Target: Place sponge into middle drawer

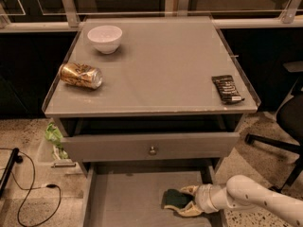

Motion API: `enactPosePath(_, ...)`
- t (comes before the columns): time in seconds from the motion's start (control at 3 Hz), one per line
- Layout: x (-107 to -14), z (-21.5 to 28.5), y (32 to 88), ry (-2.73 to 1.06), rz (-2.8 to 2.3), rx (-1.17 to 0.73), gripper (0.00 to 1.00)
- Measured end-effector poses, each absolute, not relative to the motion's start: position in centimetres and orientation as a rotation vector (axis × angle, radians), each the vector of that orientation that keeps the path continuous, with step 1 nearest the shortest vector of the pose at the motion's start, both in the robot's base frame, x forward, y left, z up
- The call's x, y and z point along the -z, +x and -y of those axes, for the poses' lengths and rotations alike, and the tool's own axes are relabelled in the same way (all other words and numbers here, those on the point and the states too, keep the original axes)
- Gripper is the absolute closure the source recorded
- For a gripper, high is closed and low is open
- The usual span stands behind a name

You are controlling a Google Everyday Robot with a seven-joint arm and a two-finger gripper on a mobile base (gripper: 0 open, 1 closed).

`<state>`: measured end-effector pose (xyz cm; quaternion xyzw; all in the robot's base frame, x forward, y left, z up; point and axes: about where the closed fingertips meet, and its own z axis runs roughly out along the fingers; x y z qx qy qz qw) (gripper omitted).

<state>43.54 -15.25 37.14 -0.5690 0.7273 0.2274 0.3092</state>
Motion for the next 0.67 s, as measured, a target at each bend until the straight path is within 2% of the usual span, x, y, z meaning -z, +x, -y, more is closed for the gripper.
enactPosePath(0.33, -37.14, 15.24, 43.54, -1.504, -1.922, -0.601, 0.12)
enactPosePath(0.67, -37.14, 15.24, 43.54, -1.504, -1.922, -0.601, 0.00)
